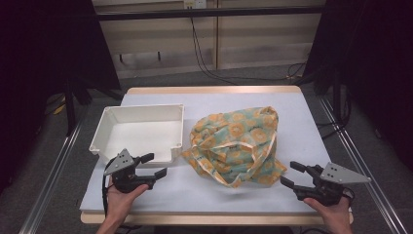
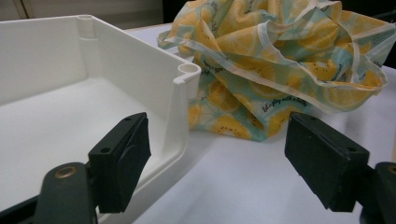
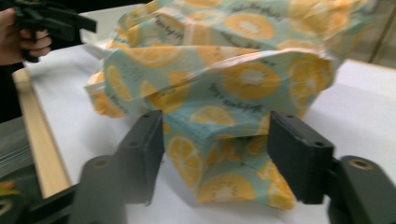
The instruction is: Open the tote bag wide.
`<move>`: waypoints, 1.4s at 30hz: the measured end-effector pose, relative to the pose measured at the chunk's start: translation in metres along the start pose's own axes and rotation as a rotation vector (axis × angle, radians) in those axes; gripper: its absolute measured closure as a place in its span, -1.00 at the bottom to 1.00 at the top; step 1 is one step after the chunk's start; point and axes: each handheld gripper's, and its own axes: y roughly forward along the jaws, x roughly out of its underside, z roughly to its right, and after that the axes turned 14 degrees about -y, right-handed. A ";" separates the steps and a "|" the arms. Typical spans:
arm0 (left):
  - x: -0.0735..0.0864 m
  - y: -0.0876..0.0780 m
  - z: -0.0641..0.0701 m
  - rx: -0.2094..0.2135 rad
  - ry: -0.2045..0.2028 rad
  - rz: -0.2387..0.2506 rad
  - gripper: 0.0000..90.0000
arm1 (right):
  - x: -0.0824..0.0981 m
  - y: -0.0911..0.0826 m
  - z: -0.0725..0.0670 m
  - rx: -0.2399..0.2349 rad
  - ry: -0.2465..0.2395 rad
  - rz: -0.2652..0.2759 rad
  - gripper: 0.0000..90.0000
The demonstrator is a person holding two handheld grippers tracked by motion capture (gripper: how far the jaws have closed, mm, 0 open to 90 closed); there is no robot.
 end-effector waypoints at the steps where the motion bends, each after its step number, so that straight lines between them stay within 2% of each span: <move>1: 0.000 0.001 0.001 0.007 -0.001 -0.006 -0.47 | -0.002 0.001 0.000 -0.018 0.002 -0.005 -0.09; 3: 0.000 0.002 0.002 0.007 0.005 -0.014 -0.47 | -0.004 0.002 0.000 -0.032 0.004 -0.007 -0.05; 4: 0.000 0.002 0.006 0.004 0.012 -0.032 -0.46 | -0.009 0.004 0.001 -0.061 0.002 -0.014 -0.01; 5: 0.000 0.002 0.006 0.004 0.012 -0.032 -0.45 | -0.009 0.004 0.001 -0.061 0.002 -0.014 -0.01; 7: 0.001 0.003 0.009 0.029 0.020 -0.032 -0.44 | -0.016 0.006 0.000 -0.090 0.012 -0.007 0.03; 10: 0.001 0.003 0.012 0.025 0.017 -0.039 -0.42 | -0.022 0.010 0.000 -0.118 0.003 -0.013 0.04; 11: 0.001 0.005 0.012 0.037 0.024 -0.057 -0.41 | -0.024 0.012 -0.001 -0.129 0.004 -0.019 0.03; 13: 0.001 0.006 0.013 0.044 0.027 -0.057 -0.39 | -0.026 0.013 0.000 -0.138 -0.005 -0.020 0.03; 15: 0.001 0.007 0.015 0.041 0.021 -0.057 -0.38 | -0.032 0.017 0.004 -0.163 0.001 -0.019 0.03; 20: 0.002 0.008 0.015 0.035 0.022 -0.059 -0.39 | -0.048 0.031 0.014 -0.217 -0.018 -0.048 -0.04; 21: 0.002 0.008 0.015 0.035 0.022 -0.059 -0.39 | -0.051 0.034 0.015 -0.207 -0.030 -0.055 -0.05; 24: 0.001 0.007 0.014 0.032 0.036 -0.063 -0.40 | -0.062 0.042 0.020 -0.217 -0.034 -0.037 -0.04; 27: 0.001 0.008 0.014 0.037 0.029 -0.066 -0.41 | -0.069 0.045 0.022 -0.224 -0.040 -0.039 -0.02; 28: 0.001 0.008 0.014 0.026 0.020 -0.069 -0.48 | -0.073 0.050 0.025 -0.237 -0.040 -0.042 0.01; 34: 0.001 0.008 0.011 0.018 0.016 -0.058 -0.54 | -0.080 0.064 0.034 -0.260 -0.048 -0.074 0.05; 35: 0.001 0.009 0.012 0.025 0.005 -0.058 -0.54 | -0.081 0.066 0.035 -0.262 -0.049 -0.074 0.05; 42: 0.001 0.009 0.011 0.018 0.011 -0.072 -0.58 | -0.094 0.080 0.043 -0.266 -0.057 -0.080 0.05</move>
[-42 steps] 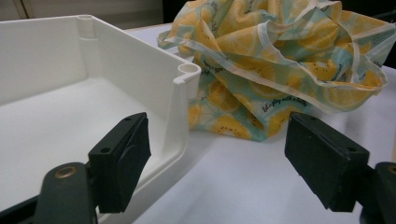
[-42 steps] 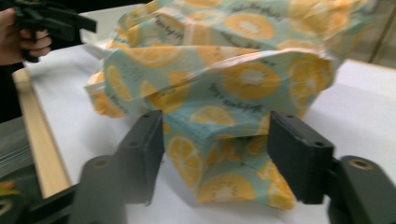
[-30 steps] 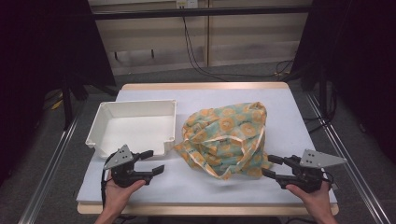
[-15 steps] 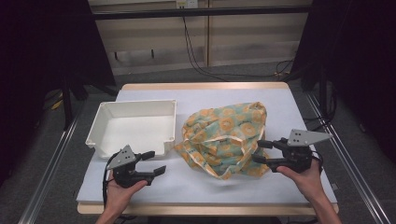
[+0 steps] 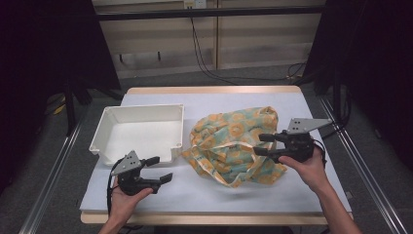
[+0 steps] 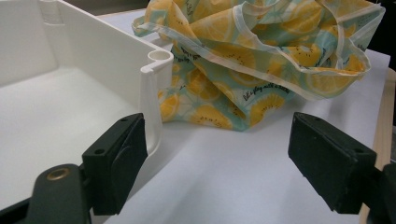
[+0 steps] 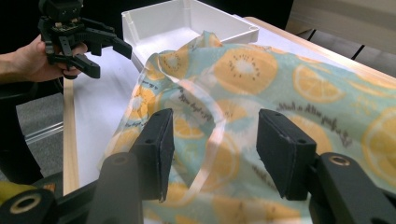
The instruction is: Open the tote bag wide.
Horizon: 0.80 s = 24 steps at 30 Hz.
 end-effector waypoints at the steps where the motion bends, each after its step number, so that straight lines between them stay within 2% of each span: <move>1: 0.000 0.001 0.000 0.010 0.004 0.001 -0.60 | -0.004 0.004 0.005 -0.005 -0.002 -0.018 0.08; 2: 0.000 0.001 -0.001 0.021 0.004 0.001 -0.60 | -0.004 0.006 0.007 -0.009 -0.002 -0.019 0.08; 5: 0.000 0.001 -0.001 0.000 0.012 -0.008 -0.60 | -0.007 0.009 0.013 -0.012 0.005 -0.032 0.13; 8: 0.000 0.002 -0.001 0.010 0.008 -0.005 -0.61 | -0.008 0.010 0.016 -0.013 0.006 -0.038 0.16; 9: 0.000 0.001 -0.001 -0.005 0.010 -0.015 -0.61 | -0.010 0.011 0.019 -0.013 0.005 -0.044 0.16; 12: 0.000 0.002 -0.001 -0.007 0.003 -0.011 -0.61 | -0.013 0.011 0.023 -0.010 0.006 -0.049 0.16; 13: 0.000 0.002 -0.001 -0.012 0.006 -0.011 -0.61 | -0.015 0.012 0.028 -0.006 0.001 -0.051 0.07; 21: 0.000 0.003 -0.001 -0.003 0.014 -0.014 -0.61 | -0.026 0.020 0.045 0.008 -0.015 -0.096 0.01; 24: 0.000 0.003 -0.001 -0.002 0.010 -0.011 -0.61 | -0.031 0.025 0.051 -0.003 -0.014 -0.105 -0.03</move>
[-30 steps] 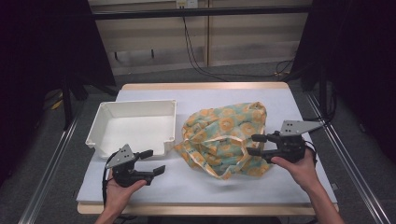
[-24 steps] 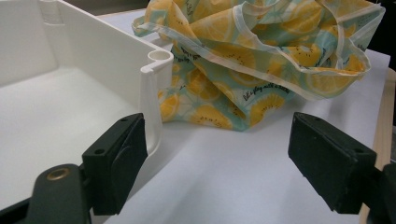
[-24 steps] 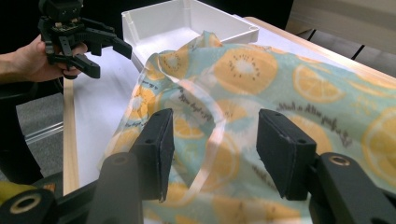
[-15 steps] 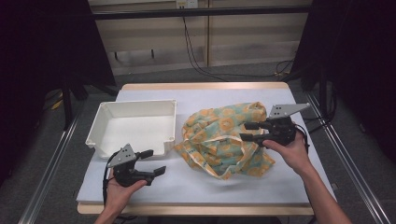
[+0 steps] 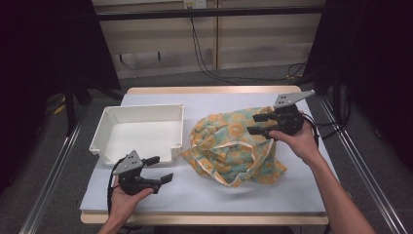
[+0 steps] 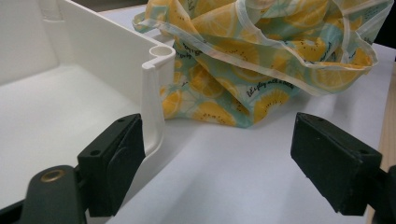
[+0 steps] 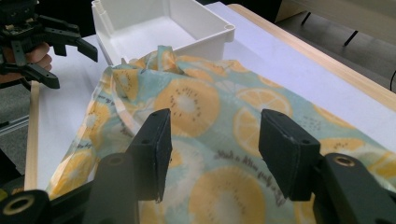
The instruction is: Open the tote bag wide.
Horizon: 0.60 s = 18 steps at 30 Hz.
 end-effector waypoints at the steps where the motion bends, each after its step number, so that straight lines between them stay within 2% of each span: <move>1: 0.000 0.000 0.000 -0.002 -0.004 0.002 -0.61 | -0.002 0.003 0.003 0.002 -0.001 -0.005 -0.06; 5: 0.000 0.000 0.000 -0.012 0.005 -0.008 -0.61 | -0.009 0.013 0.009 -0.006 0.009 -0.027 -0.20; 11: 0.000 0.001 0.000 -0.014 -0.003 -0.008 -0.64 | -0.016 0.028 0.016 -0.030 0.017 -0.033 -0.25; 18: 0.000 0.001 -0.001 -0.018 -0.001 0.000 -0.68 | -0.008 0.045 0.010 -0.076 0.018 -0.074 -0.30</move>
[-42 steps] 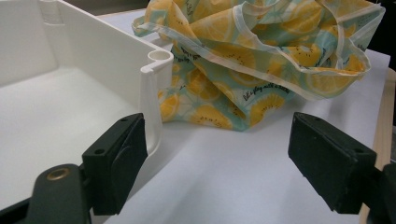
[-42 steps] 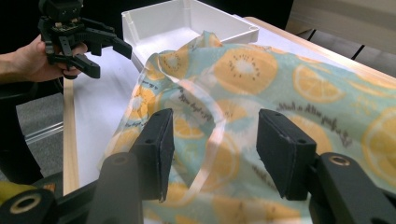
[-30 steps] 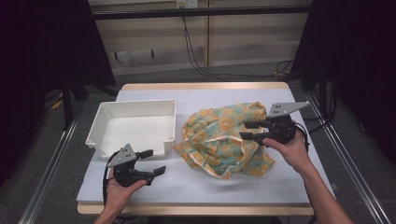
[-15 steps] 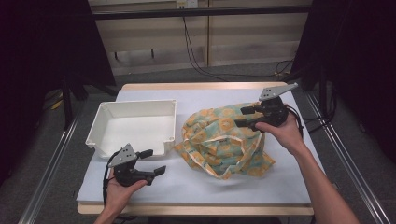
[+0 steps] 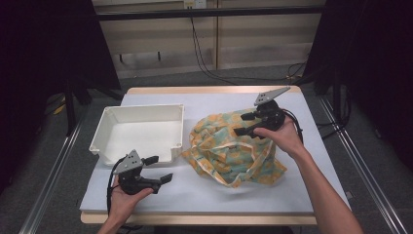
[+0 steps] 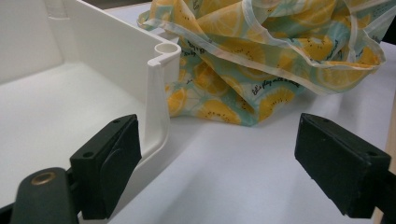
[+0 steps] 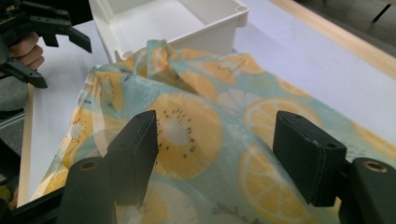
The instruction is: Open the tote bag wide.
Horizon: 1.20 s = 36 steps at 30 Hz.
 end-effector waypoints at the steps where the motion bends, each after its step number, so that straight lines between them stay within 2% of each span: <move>1: 0.000 -0.001 0.000 -0.004 0.007 -0.003 -0.68 | 0.001 0.001 -0.002 -0.002 -0.002 -0.006 -0.29; 7: 0.000 -0.001 0.001 -0.006 0.006 -0.004 -0.68 | 0.008 0.001 -0.014 -0.032 -0.032 0.008 0.09; 10: 0.000 -0.001 0.001 -0.006 0.003 -0.009 -0.66 | 0.012 0.000 -0.020 -0.052 -0.045 -0.004 0.38; 11: 0.000 -0.001 0.002 -0.001 0.004 -0.013 -0.64 | 0.014 0.000 -0.022 -0.058 -0.049 -0.004 0.48; 12: 0.000 -0.002 0.001 0.024 0.006 -0.019 -0.57 | 0.015 0.000 -0.023 -0.062 -0.050 -0.005 0.57; 16: 0.001 0.000 0.004 0.025 0.003 -0.031 -0.46 | 0.022 0.002 -0.030 -0.100 -0.046 -0.021 0.90; 20: 0.000 -0.001 0.006 0.031 0.007 -0.038 -0.34 | 0.028 0.000 -0.038 -0.124 -0.043 -0.007 0.99; 22: 0.000 -0.002 0.007 0.067 -0.008 -0.026 -0.17 | 0.030 -0.001 -0.042 -0.127 -0.041 -0.001 1.00; 24: -0.001 -0.002 0.010 0.051 0.011 -0.027 -0.11 | 0.035 -0.002 -0.047 -0.130 -0.035 0.003 1.00; 25: -0.002 -0.001 0.011 0.052 0.017 -0.019 -0.02 | 0.037 -0.003 -0.050 -0.128 -0.033 0.007 1.00; 28: -0.004 0.002 0.015 0.063 0.021 -0.027 0.08 | 0.045 -0.005 -0.056 -0.131 -0.019 0.032 1.00; 29: -0.005 0.004 0.017 0.067 0.041 -0.038 0.10 | 0.046 -0.006 -0.057 -0.134 -0.018 0.039 1.00; 30: -0.005 0.005 0.019 0.077 0.043 -0.036 0.13 | 0.049 -0.007 -0.059 -0.134 -0.016 0.045 1.00; 34: -0.008 0.008 0.026 0.079 0.057 -0.035 0.18 | 0.055 -0.008 -0.067 -0.148 -0.020 0.047 1.00; 36: -0.009 0.010 0.028 0.093 0.060 -0.037 0.19 | 0.058 -0.008 -0.069 -0.153 -0.019 0.055 1.00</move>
